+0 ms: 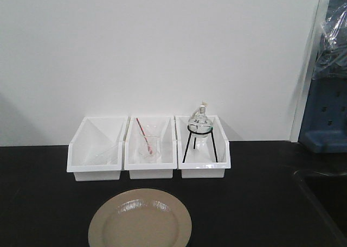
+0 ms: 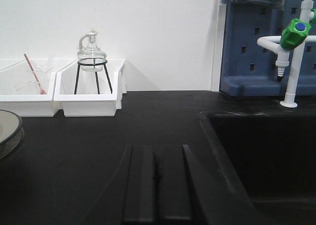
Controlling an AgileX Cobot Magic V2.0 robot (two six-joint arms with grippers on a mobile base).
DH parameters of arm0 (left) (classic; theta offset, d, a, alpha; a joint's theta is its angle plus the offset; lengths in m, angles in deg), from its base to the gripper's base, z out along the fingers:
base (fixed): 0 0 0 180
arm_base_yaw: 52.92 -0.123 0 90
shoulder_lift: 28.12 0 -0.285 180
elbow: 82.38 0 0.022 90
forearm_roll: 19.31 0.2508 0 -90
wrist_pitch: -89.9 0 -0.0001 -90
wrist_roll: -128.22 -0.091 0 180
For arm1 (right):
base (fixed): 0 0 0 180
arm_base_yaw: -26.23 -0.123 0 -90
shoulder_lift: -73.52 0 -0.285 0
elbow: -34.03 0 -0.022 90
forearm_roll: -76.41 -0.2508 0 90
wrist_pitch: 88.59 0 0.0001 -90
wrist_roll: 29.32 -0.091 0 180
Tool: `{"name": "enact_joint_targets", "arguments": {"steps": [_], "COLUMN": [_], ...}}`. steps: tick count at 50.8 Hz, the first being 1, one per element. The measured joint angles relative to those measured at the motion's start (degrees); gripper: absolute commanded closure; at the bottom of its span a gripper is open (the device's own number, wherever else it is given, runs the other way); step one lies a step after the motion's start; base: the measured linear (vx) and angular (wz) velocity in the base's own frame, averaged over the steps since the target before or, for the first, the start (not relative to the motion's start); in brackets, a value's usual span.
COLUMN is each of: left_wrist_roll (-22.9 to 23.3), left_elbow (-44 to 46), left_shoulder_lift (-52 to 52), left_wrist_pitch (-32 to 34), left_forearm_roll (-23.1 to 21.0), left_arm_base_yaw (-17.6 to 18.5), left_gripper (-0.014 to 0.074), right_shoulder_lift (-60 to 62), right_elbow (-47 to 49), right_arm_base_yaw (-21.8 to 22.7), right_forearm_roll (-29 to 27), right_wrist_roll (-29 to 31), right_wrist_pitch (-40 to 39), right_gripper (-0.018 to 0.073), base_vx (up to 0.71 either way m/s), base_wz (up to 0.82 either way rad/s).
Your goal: Arrange circular plates on left workspace
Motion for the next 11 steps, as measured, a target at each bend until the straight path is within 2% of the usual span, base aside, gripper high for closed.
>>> {"name": "enact_joint_targets", "arguments": {"steps": [11], "left_wrist_roll": [0.0], "left_elbow": [0.0], "left_shoulder_lift": [0.0], "left_wrist_pitch": [0.0], "left_forearm_roll": [0.0], "left_arm_base_yaw": [0.0], "left_gripper": [0.0596], "right_shoulder_lift": [0.0], "right_elbow": [0.0], "right_arm_base_yaw": [0.1], "right_forearm_roll": [0.0], "right_wrist_roll": [0.0], "right_wrist_pitch": [0.0], "right_gripper": [0.0561], "base_vx": [0.0], "base_wz": [0.0]}}
